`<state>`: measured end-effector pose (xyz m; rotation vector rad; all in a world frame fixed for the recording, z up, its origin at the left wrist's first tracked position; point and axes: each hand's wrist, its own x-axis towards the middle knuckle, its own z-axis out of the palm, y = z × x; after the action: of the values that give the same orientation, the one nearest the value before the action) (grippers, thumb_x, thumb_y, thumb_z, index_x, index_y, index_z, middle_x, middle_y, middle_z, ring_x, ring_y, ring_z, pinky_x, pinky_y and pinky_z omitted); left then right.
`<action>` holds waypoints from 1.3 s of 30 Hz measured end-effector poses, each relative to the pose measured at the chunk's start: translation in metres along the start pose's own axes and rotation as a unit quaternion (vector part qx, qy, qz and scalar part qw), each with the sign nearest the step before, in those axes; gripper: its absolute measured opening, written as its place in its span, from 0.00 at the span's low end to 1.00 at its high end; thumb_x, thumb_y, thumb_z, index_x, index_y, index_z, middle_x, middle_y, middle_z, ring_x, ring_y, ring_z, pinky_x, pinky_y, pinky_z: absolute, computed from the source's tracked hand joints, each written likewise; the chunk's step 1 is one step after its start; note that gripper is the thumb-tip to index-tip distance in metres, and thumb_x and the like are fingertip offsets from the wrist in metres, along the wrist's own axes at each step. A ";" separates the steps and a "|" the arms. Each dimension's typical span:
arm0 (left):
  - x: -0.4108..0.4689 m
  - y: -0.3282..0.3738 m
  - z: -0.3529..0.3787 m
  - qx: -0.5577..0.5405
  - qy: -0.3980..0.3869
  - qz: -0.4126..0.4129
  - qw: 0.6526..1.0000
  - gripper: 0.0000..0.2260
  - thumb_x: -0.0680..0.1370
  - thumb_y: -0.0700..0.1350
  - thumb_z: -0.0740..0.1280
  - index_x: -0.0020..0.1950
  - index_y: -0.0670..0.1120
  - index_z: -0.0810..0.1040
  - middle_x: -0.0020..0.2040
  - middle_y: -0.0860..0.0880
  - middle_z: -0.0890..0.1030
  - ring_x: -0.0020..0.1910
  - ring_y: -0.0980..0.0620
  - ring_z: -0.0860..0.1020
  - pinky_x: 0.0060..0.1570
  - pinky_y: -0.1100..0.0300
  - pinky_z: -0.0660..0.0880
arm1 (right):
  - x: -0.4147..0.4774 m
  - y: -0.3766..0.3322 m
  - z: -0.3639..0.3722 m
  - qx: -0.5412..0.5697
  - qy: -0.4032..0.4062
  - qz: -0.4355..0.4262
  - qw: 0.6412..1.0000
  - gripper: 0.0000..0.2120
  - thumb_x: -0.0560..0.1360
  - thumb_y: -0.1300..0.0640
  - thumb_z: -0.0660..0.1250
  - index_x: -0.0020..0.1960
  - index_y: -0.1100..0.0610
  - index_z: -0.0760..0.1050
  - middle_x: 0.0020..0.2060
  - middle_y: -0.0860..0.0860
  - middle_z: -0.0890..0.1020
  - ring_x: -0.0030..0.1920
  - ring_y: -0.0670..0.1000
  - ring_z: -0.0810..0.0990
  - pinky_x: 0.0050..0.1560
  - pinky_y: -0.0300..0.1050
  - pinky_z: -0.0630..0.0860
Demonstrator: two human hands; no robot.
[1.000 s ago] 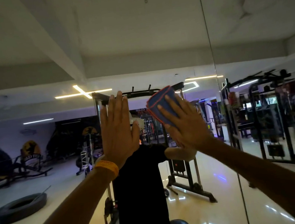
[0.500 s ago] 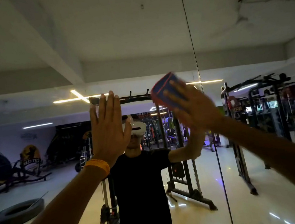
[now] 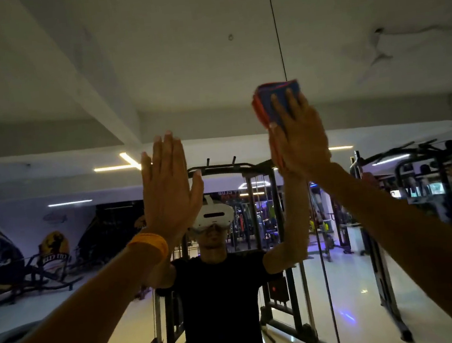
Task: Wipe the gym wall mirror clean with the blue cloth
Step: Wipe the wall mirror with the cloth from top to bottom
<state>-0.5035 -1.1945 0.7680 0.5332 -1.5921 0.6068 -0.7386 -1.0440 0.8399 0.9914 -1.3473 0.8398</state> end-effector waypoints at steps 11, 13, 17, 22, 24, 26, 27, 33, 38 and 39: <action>0.015 0.005 0.010 0.028 0.009 0.012 0.999 0.33 0.84 0.58 0.47 0.84 0.40 0.54 0.85 0.41 0.52 0.84 0.42 0.49 0.82 0.39 0.49 | 0.004 0.008 0.003 -0.007 0.009 -0.181 0.983 0.26 0.86 0.47 0.49 0.83 0.54 0.58 0.82 0.58 0.59 0.82 0.60 0.55 0.79 0.65 0.56; 0.016 0.005 0.010 0.034 0.013 0.015 0.999 0.33 0.84 0.58 0.47 0.84 0.39 0.55 0.84 0.40 0.53 0.84 0.41 0.50 0.81 0.38 0.50 | 0.041 0.040 -0.006 -0.001 0.052 0.006 0.999 0.30 0.85 0.43 0.47 0.82 0.56 0.60 0.80 0.62 0.61 0.80 0.64 0.61 0.76 0.68 0.62; 0.013 0.006 0.010 0.031 0.019 0.018 0.999 0.33 0.84 0.57 0.47 0.83 0.39 0.56 0.84 0.40 0.55 0.84 0.41 0.51 0.81 0.37 0.51 | 0.021 0.017 -0.005 0.014 0.055 0.055 0.997 0.29 0.86 0.44 0.45 0.83 0.55 0.57 0.82 0.60 0.59 0.82 0.61 0.55 0.80 0.64 0.55; 0.008 0.016 0.002 0.031 0.014 0.015 0.999 0.32 0.83 0.55 0.50 0.83 0.38 0.57 0.84 0.40 0.54 0.84 0.41 0.50 0.81 0.37 0.49 | -0.103 -0.017 0.002 -0.005 -0.055 -0.248 0.967 0.27 0.87 0.45 0.45 0.84 0.53 0.54 0.83 0.56 0.55 0.83 0.57 0.49 0.82 0.60 0.47; -0.005 0.022 0.000 0.022 0.011 0.011 1.000 0.31 0.84 0.54 0.51 0.83 0.38 0.58 0.84 0.39 0.54 0.84 0.40 0.51 0.81 0.37 0.47 | -0.089 0.019 0.001 -0.001 -0.049 -0.256 0.965 0.27 0.87 0.45 0.48 0.84 0.51 0.54 0.83 0.56 0.55 0.83 0.57 0.49 0.82 0.59 0.49; -0.023 0.027 0.002 0.015 0.014 0.000 1.000 0.30 0.84 0.54 0.52 0.83 0.38 0.58 0.84 0.40 0.54 0.84 0.40 0.50 0.82 0.40 0.44 | -0.062 0.057 0.000 0.001 -0.001 -0.133 0.991 0.26 0.87 0.43 0.46 0.84 0.43 0.47 0.82 0.56 0.55 0.82 0.55 0.49 0.81 0.60 0.49; -0.033 0.029 0.004 0.015 0.011 -0.005 1.000 0.30 0.85 0.54 0.52 0.83 0.39 0.58 0.85 0.40 0.54 0.84 0.41 0.49 0.82 0.41 0.43 | -0.055 0.070 -0.002 0.007 0.019 -0.043 0.999 0.25 0.87 0.41 0.42 0.83 0.39 0.43 0.82 0.57 0.55 0.82 0.56 0.49 0.81 0.61 0.50; -0.081 0.059 0.019 0.000 -0.013 0.004 1.000 0.31 0.84 0.54 0.53 0.84 0.40 0.54 0.85 0.41 0.50 0.84 0.42 0.46 0.82 0.42 0.42 | -0.188 -0.023 0.002 0.025 -0.051 -0.056 0.997 0.28 0.87 0.44 0.43 0.85 0.51 0.48 0.84 0.56 0.49 0.84 0.58 0.46 0.82 0.63 0.48; -0.114 0.079 0.032 -0.022 -0.042 0.038 0.998 0.31 0.84 0.56 0.47 0.84 0.41 0.55 0.85 0.40 0.53 0.84 0.40 0.50 0.80 0.34 0.50 | -0.195 0.028 -0.006 0.022 -0.067 -0.131 0.989 0.27 0.87 0.43 0.42 0.83 0.52 0.54 0.83 0.57 0.57 0.83 0.56 0.49 0.82 0.57 0.42; -0.116 0.077 0.034 -0.006 -0.049 0.039 0.998 0.32 0.84 0.56 0.48 0.84 0.41 0.53 0.85 0.40 0.52 0.84 0.39 0.50 0.80 0.33 0.51 | -0.183 0.048 -0.009 0.026 -0.043 -0.078 0.996 0.28 0.87 0.43 0.41 0.83 0.52 0.55 0.82 0.57 0.57 0.83 0.56 0.49 0.82 0.58 0.43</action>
<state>-0.5669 -1.1597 0.6442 0.4997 -1.7151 0.6371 -0.7915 -1.0062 0.6625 1.1687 -1.3073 0.7252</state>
